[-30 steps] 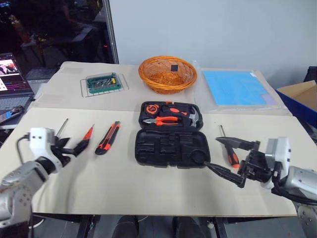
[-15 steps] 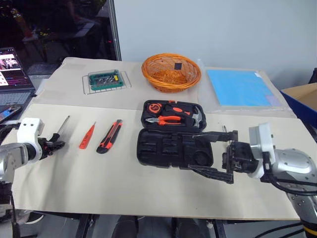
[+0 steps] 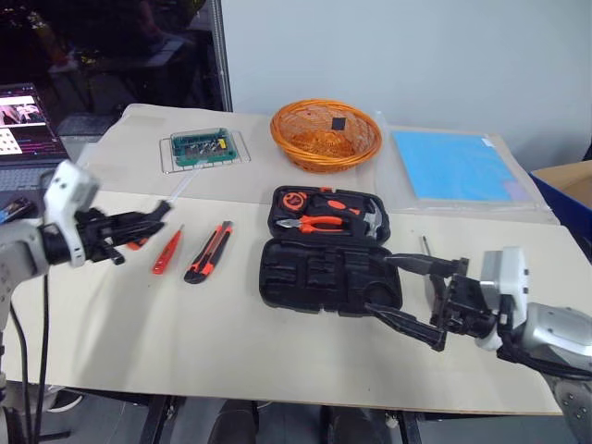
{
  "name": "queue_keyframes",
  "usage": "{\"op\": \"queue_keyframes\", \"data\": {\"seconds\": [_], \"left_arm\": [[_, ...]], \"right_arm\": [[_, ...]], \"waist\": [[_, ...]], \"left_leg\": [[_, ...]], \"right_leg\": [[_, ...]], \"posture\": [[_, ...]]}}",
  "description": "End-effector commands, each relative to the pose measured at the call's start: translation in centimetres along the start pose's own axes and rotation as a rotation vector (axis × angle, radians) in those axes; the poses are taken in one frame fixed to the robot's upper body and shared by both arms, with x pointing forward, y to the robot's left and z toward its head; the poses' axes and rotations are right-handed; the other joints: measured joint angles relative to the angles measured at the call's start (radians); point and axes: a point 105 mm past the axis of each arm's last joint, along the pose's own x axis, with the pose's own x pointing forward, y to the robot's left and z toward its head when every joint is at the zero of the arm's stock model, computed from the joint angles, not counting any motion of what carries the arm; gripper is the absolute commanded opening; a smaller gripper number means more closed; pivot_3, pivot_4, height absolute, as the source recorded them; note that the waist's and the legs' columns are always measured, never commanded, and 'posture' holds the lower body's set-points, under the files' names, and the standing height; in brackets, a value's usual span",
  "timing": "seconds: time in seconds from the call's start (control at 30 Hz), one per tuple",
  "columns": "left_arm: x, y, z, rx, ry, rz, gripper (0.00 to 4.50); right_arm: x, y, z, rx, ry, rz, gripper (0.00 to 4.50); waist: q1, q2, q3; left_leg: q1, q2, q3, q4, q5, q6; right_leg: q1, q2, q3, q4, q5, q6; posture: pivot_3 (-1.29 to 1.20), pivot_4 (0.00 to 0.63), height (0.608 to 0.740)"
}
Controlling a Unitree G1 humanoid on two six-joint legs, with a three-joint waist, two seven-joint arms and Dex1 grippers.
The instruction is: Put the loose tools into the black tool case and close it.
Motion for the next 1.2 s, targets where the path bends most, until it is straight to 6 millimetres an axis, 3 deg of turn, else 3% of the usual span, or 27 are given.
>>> {"op": "queue_keyframes", "data": {"seconds": [0.03,0.13,0.37,0.63,0.93,1.03,1.13,1.2], "left_arm": [[6.5,-2.4,0.6,0.233,0.097,-0.223,0.87],[10.9,-2.8,1.0,0.344,0.165,-0.311,0.87],[16.0,-3.1,0.4,0.554,0.29,-0.397,0.87],[18.8,-2.6,-0.5,0.597,0.354,-0.384,0.87],[20.0,-2.9,-1.4,0.597,0.388,-0.392,0.87],[20.0,-3.3,-0.5,0.568,0.338,-0.405,1.99],[19.0,-3.4,1.9,0.477,0.212,-0.398,2.99],[17.9,-3.6,3.1,0.433,0.141,-0.405,2.99]], "right_arm": [[-2.3,-0.7,0.7,-0.087,0.039,-0.154,4.5],[-3.8,-0.8,0.7,-0.093,0.08,-0.227,4.5],[-4.7,-0.2,0.8,-0.111,0.103,-0.295,4.5],[-4.2,0.3,0.9,-0.109,0.093,-0.327,4.5],[-4.0,0.3,0.8,-0.109,0.093,-0.332,4.5],[-3.9,0.3,0.7,-0.105,0.094,-0.327,4.5],[-3.9,0.4,0.7,-0.103,0.093,-0.324,4.5],[-4.0,0.4,0.6,-0.102,0.095,-0.324,4.5]], "waist": [[0.015,0.004,-0.002],[0.013,0.006,-0.002],[-0.022,0.006,-0.001],[-0.022,0.006,-0.001],[-0.019,0.006,-0.001],[-0.02,0.006,-0.001],[-0.018,0.007,-0.001],[-0.02,0.007,-0.001]], "left_leg": [[0.001,0.0,0.0,0.001,0.0,0.0],[-0.001,0.002,-0.004,0.011,0.0,0.002],[-0.001,0.003,-0.008,0.015,-0.001,0.004],[-0.002,0.003,-0.011,0.016,-0.001,0.004],[-0.002,0.003,-0.012,0.017,-0.002,0.004],[-0.002,0.003,-0.012,0.017,-0.002,0.004],[-0.001,0.003,-0.012,0.017,-0.001,0.004],[-0.002,0.003,-0.013,0.017,-0.001,0.004]], "right_leg": [[0.001,0.0,0.001,0.0,0.0,0.0],[0.007,0.007,0.002,0.002,-0.001,0.002],[0.01,0.012,0.008,0.002,-0.003,0.006],[0.012,0.014,0.009,0.001,-0.004,0.008],[0.013,0.014,0.009,0.001,-0.005,0.01],[0.013,0.014,0.009,0.001,-0.005,0.01],[0.014,0.014,0.009,0.002,-0.005,0.01],[0.014,0.015,0.009,0.002,-0.005,0.01]], "posture": [[0.0,0.15,0.74],[0.0,0.15,0.74],[0.0,0.15,0.74],[0.0,0.15,0.74],[0.0,0.15,0.74],[0.0,0.15,0.74],[0.0,0.15,0.74],[0.0,0.15,0.74]]}}
